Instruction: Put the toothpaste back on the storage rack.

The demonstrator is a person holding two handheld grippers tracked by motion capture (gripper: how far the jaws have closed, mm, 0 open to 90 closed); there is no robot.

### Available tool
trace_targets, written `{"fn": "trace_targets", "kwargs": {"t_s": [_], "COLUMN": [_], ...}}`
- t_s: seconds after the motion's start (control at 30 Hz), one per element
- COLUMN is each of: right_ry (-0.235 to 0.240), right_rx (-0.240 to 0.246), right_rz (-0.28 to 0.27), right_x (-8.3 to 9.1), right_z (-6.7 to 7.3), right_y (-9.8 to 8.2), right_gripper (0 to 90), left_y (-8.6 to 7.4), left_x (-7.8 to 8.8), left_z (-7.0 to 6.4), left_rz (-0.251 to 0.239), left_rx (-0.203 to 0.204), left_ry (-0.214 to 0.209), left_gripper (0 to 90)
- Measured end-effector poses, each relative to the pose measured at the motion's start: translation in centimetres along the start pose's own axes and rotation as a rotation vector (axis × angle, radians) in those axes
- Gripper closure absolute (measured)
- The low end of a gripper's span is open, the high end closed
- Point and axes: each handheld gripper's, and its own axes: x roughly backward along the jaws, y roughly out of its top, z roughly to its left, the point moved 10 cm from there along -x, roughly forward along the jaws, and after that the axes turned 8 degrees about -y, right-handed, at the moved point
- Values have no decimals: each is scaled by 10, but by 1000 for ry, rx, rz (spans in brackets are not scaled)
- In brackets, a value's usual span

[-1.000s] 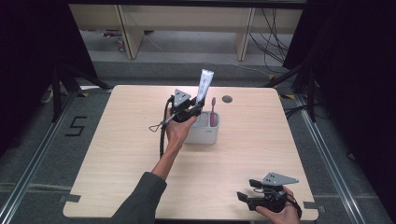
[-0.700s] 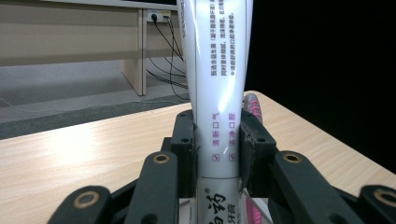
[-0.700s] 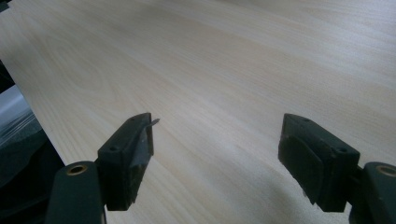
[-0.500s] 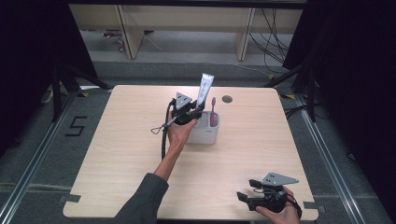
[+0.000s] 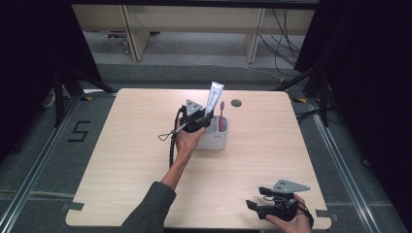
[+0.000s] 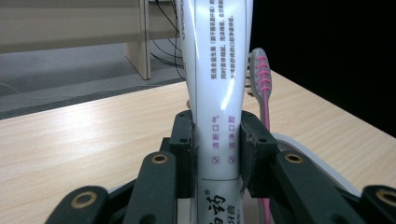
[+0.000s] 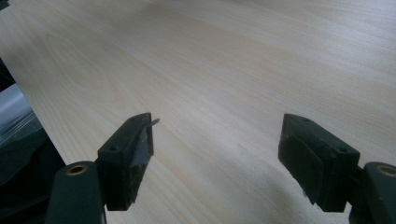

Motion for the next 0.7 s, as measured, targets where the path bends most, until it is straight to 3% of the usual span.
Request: {"fn": "trace_targets", "kwargs": {"t_s": [0.2, 0.37, 0.47, 0.53, 0.7], "right_ry": [8, 6, 5, 1, 9], "right_rx": [-32, -16, -37, 13, 20], "right_rz": [18, 7, 17, -5, -8], "right_x": [0, -1, 0, -2, -3], "right_z": [3, 2, 4, 0, 1], "right_y": [-2, -1, -2, 0, 0], "right_gripper": [273, 273, 273, 273, 273], "left_y": [-4, -6, -7, -8, -9], "left_x": [1, 4, 6, 7, 10], "left_z": [0, 1, 2, 3, 5], "left_rz": [10, 24, 31, 37, 48], "left_rx": [-4, -8, -11, -13, -31], "left_ry": [9, 14, 19, 20, 29], "left_gripper": [694, 693, 690, 689, 682]}}
